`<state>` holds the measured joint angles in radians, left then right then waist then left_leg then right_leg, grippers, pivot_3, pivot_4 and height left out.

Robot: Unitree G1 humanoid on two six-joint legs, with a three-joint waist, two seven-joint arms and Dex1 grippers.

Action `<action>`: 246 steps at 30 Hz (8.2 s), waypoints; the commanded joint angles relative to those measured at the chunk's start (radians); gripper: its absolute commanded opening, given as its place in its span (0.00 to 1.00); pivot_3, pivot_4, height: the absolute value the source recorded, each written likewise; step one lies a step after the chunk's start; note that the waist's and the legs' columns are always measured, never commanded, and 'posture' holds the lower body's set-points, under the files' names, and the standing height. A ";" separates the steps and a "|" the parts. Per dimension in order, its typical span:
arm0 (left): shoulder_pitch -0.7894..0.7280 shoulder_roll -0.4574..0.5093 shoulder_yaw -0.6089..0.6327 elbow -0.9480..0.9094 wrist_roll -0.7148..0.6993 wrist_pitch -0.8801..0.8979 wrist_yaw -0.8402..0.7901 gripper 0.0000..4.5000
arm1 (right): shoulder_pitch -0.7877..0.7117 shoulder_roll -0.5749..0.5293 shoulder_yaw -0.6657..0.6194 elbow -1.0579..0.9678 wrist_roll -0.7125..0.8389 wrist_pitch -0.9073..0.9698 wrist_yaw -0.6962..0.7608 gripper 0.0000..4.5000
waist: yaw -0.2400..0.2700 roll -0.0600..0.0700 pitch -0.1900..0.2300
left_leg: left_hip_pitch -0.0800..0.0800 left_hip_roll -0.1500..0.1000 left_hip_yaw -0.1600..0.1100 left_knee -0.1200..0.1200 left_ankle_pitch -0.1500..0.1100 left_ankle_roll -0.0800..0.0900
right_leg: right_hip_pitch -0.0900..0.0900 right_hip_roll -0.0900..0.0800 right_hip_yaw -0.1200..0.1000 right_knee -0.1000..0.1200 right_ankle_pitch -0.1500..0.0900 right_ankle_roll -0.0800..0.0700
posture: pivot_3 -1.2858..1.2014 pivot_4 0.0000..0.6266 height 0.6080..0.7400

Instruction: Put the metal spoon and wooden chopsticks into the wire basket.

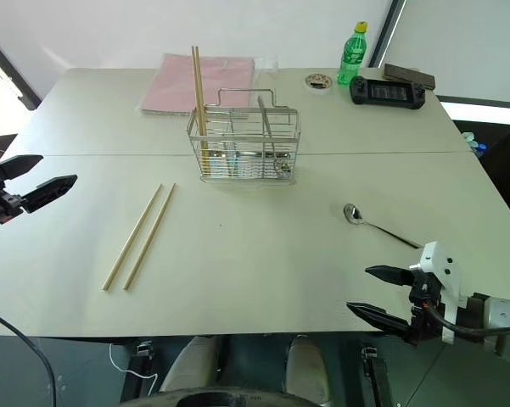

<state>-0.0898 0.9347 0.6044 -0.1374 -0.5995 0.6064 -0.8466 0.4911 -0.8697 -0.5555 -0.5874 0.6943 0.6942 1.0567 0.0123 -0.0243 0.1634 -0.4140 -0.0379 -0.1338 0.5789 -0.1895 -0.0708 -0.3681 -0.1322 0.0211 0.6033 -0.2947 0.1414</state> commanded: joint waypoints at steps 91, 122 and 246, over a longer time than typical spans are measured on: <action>-0.334 0.111 -0.304 -0.323 -0.303 0.283 -0.087 1.00 | -1.055 -0.003 0.638 1.080 -0.570 -0.298 0.168 0.02 | -0.033 0.001 0.002 | 0.010 0.003 0.003 0.002 0.001 -0.001 | 0.006 0.002 0.001 0.012 0.003 0.010 | 0.52 0.24 0.94; -0.459 0.075 -0.342 -0.212 -0.247 0.225 -0.090 1.00 | -1.632 0.366 0.277 0.883 -0.069 0.022 -0.273 0.02 | -0.031 0.004 0.003 | 0.006 0.004 0.002 0.000 0.002 -0.001 | 0.000 0.004 0.001 0.014 0.004 0.010 | 0.52 0.24 0.94; -0.926 -0.295 -0.273 0.744 0.335 -0.064 0.440 0.01 | -0.719 0.163 0.304 0.025 0.243 0.113 -0.396 1.00 | -0.024 -0.008 0.003 | 0.005 0.015 0.002 0.000 0.004 -0.005 | -0.004 0.015 0.000 0.016 0.009 0.009 | 0.52 0.24 0.94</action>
<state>-0.9113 0.6255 0.2524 0.6410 -0.2275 0.6804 -0.4418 -0.2206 -0.6937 -0.2290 -0.5456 0.9228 0.8203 0.6545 -0.0116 -0.0324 0.1668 -0.4093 -0.0226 -0.1318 0.5794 -0.1857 -0.0756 -0.3718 -0.1177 0.0207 0.6190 -0.2856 0.1513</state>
